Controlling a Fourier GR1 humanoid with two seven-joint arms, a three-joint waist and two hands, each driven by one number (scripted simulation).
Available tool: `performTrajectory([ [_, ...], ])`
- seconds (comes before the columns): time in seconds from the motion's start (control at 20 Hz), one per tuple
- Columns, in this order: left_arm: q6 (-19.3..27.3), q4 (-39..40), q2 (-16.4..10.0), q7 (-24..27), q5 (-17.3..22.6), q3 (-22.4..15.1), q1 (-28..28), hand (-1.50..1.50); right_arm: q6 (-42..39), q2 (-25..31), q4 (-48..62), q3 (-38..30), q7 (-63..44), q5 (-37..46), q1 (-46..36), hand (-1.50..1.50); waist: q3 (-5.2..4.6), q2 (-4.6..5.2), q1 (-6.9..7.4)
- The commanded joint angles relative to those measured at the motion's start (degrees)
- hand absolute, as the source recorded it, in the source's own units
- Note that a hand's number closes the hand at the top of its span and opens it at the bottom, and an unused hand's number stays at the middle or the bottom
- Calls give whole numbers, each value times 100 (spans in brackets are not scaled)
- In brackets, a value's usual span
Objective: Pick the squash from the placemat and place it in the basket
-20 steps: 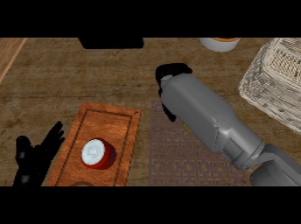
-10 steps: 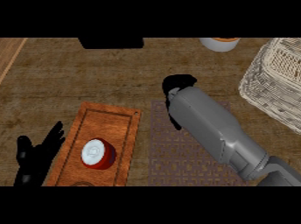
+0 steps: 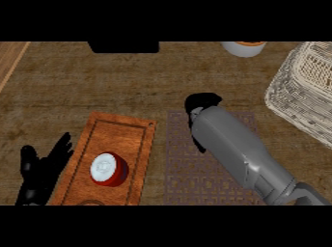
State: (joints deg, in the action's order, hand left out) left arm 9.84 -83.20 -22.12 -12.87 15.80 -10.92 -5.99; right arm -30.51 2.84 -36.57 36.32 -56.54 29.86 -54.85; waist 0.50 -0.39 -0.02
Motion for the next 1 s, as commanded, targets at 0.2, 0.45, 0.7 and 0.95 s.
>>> performTrajectory([
  [0.2,122,590,401,87,-342,-175,84,0,-315,-10,-260,-232,-729,142,250,-150,-54,26,-49],
  [0.45,-182,816,331,127,-225,2,183,0,-74,-42,-192,-67,-403,519,572,-150,-55,45,-27],
  [0.7,-11,210,342,-52,-328,15,-123,0,-53,-20,-46,-359,-365,663,464,-150,-51,42,31],
  [0.95,-240,175,254,-20,-276,97,-324,0,-387,65,-180,-161,68,934,570,150,-51,38,44],
])
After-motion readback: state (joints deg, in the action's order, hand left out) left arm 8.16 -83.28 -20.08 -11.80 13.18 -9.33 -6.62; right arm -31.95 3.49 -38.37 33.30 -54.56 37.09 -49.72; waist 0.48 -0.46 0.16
